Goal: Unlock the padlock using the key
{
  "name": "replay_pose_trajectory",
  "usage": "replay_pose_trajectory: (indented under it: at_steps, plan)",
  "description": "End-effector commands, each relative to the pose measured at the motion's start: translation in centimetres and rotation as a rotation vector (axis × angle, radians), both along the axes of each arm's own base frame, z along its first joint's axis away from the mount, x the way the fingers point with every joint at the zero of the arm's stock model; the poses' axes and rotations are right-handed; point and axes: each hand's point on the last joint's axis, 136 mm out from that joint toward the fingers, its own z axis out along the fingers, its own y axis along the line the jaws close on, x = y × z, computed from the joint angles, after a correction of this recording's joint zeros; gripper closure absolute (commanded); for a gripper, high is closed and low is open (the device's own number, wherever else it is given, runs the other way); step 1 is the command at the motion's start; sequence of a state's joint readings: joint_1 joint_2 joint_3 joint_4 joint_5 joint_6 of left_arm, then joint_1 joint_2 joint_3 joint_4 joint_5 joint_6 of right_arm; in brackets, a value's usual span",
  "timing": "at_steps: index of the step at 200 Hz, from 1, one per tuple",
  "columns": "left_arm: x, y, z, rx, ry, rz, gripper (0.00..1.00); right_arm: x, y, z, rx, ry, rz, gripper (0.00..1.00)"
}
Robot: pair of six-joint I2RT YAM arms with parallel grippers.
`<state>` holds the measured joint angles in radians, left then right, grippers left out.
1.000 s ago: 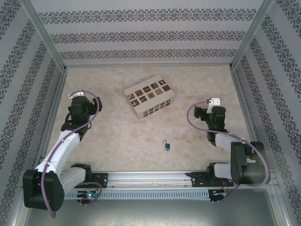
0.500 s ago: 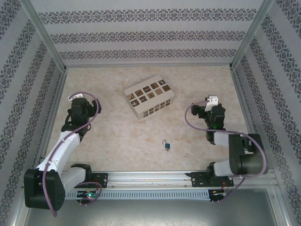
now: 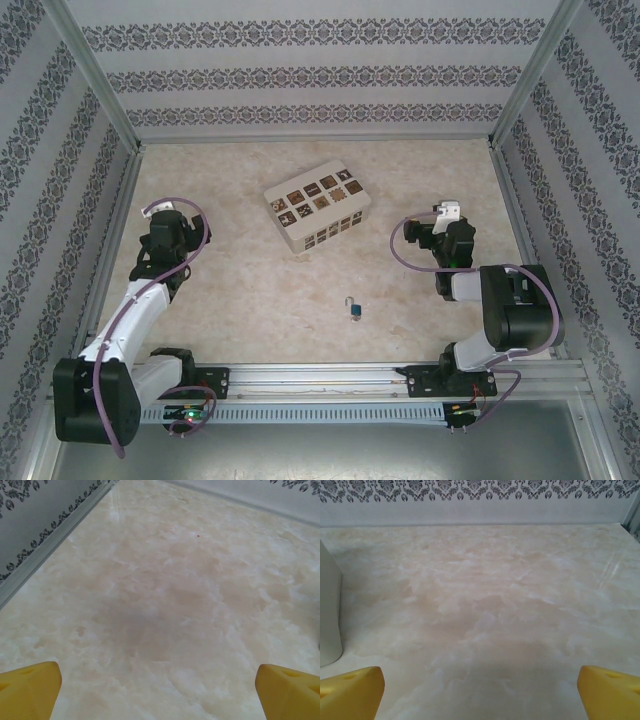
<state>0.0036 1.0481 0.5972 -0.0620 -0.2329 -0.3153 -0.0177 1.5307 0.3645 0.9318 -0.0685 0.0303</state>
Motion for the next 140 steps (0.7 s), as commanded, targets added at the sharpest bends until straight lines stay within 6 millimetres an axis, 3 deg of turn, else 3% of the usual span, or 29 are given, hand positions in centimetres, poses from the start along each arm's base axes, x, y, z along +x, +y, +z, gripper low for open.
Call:
replay_pose_trajectory:
  at_steps: [1, 83, 140]
  plan:
    - [0.2, 1.4, -0.6, 0.073, 0.010, 0.020, 0.01, 0.5, -0.3, 0.8, 0.010, -0.022, -0.016, 0.02]
    - [1.6, 2.5, -2.3, 0.196, -0.047, -0.014, 0.01, 0.4, -0.2, 0.8, 0.007, -0.023, -0.017, 0.02]
    - [2.8, 1.9, -4.0, 0.197, -0.092, -0.054, 0.01, 0.5, -0.2, 0.8, 0.005, -0.025, -0.017, 0.02]
